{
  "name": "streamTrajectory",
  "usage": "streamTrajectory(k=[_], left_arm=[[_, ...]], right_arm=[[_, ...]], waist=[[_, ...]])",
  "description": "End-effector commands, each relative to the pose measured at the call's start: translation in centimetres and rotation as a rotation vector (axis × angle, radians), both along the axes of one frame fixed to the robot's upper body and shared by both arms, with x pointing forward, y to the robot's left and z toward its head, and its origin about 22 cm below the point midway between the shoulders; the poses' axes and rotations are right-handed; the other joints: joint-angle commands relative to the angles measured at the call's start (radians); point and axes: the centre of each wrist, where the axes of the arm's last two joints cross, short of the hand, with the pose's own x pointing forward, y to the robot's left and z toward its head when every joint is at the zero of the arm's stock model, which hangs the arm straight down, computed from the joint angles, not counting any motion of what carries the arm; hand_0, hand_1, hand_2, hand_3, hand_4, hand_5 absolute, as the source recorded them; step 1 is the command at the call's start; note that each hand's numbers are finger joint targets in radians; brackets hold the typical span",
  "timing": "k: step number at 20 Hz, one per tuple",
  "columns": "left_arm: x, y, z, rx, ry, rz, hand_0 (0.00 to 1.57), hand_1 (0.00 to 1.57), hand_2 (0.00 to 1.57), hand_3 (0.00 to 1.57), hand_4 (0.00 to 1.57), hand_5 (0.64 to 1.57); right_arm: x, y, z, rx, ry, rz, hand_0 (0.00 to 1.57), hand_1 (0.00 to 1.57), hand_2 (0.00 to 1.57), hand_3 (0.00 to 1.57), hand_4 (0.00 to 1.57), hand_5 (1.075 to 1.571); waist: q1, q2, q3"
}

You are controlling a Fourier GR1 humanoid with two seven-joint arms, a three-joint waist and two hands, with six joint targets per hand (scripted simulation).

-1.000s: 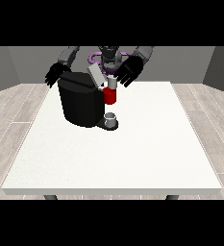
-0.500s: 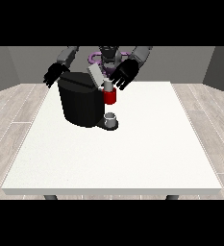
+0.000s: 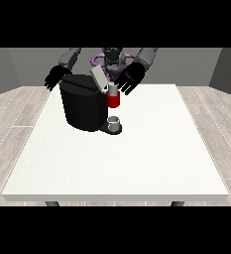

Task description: Insert the coffee pod into the coffee machine and close the lid

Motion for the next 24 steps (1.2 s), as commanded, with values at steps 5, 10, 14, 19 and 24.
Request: streamTrajectory(k=[5, 10, 14, 19, 24], left_arm=[[0.2, -0.2, 0.1, -0.002, 0.042, 0.028, 1.22, 1.22, 1.27, 1.20, 0.49, 1.571], [0.3, -0.3, 0.3, 0.001, 0.018, 0.021, 1.22, 1.22, 1.27, 1.17, 0.48, 1.571], [0.3, -1.1, 0.4, 0.009, 0.012, -0.003, 1.20, 1.20, 1.23, 1.09, 0.46, 1.571], [0.2, -1.1, -1.1, 0.046, 0.022, 0.013, 1.12, 1.12, 1.16, 0.99, 0.44, 1.571], [0.0, -0.3, 0.6, 0.073, 0.005, -0.029, 1.05, 1.05, 1.12, 0.95, 0.37, 1.571]], right_arm=[[-0.8, 0.2, -0.9, -0.007, 0.023, 0.021, 0.00, 0.00, 0.00, 0.00, 0.44, 1.571], [-0.1, 0.0, 0.0, -0.011, -0.004, -0.016, 0.00, 0.00, 0.00, 0.00, 0.42, 1.571], [0.6, -0.6, 0.7, 0.002, -0.008, -0.024, 0.00, 0.00, 0.00, 0.00, 0.38, 1.571], [0.0, -1.0, -0.4, 0.008, -0.005, -0.030, 0.00, 0.00, 0.00, 0.00, 0.44, 1.571], [0.4, -2.5, -0.9, 0.020, -0.009, -0.062, 0.00, 0.00, 0.00, 0.00, 0.46, 1.571]], waist=[[-0.021, -0.009, -0.0002], [-0.012, 0.020, -0.0003], [0.001, 0.031, -0.0001], [0.007, 0.014, -0.0002], [0.047, 0.017, 0.0001]])
